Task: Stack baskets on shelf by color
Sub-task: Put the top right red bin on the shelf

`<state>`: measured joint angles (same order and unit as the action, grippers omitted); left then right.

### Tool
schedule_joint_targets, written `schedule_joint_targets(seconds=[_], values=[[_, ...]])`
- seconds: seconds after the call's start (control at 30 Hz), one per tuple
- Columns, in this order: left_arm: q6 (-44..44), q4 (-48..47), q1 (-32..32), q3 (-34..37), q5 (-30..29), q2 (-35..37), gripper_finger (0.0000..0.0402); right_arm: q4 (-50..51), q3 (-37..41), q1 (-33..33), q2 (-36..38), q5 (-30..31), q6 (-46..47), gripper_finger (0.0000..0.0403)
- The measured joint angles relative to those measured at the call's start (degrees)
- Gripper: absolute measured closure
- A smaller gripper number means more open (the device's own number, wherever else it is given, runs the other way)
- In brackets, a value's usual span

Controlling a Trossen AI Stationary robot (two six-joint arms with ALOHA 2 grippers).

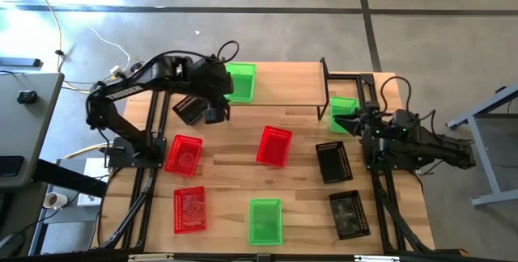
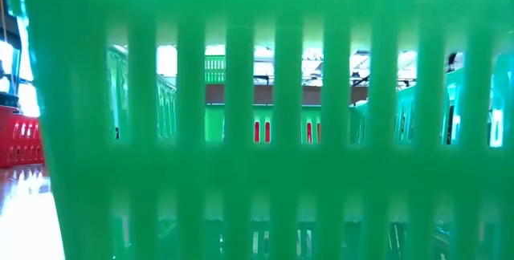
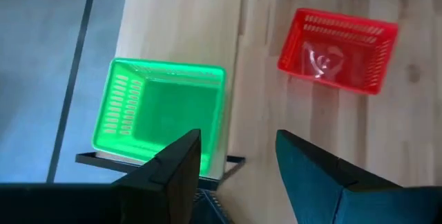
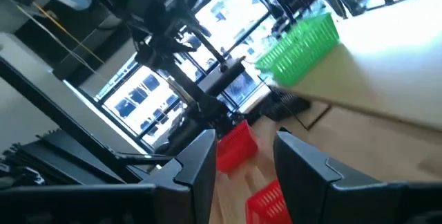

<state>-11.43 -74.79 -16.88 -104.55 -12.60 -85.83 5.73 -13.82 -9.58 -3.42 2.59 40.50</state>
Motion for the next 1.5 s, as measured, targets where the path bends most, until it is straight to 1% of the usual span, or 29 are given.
schedule_joint_targets(seconds=[0.13,0.3,0.43,0.57,0.7,0.9,1.13,1.5], values=[[3.8,-1.4,2.3,0.0,0.0,2.1,0.0222,0.1,-6.5,0.0,-5.6,0.2,-5.0,0.0272],[6.9,-1.8,5.2,1.9,0.6,4.3,0.0222,2.9,-15.4,0.0,-15.3,0.2,-11.2,0.0272],[8.6,1.0,7.0,6.9,1.1,6.9,0.0222,6.6,-22.5,0.0,-23.6,-0.4,-15.2,0.0272],[11.2,5.3,8.2,13.2,2.0,9.4,0.0222,10.4,-28.9,0.0,-31.6,-3.4,-18.7,0.0272],[14.1,8.9,9.2,18.6,3.6,11.9,0.0222,13.3,-33.5,0.0,-38.8,-7.3,-21.3,0.0272],[19.1,9.9,10.9,23.1,3.6,13.3,0.0222,15.1,-36.5,2.7,-46.7,-8.7,-22.8,0.0272],[21.3,10.5,12.4,26.0,3.4,13.5,0.0222,15.0,-37.1,8.1,-54.5,-8.9,-27.1,0.0272],[21.8,12.0,12.5,26.8,3.0,13.4,0.0222,11.5,-37.1,12.2,-67.8,-9.2,-31.2,0.0272]])
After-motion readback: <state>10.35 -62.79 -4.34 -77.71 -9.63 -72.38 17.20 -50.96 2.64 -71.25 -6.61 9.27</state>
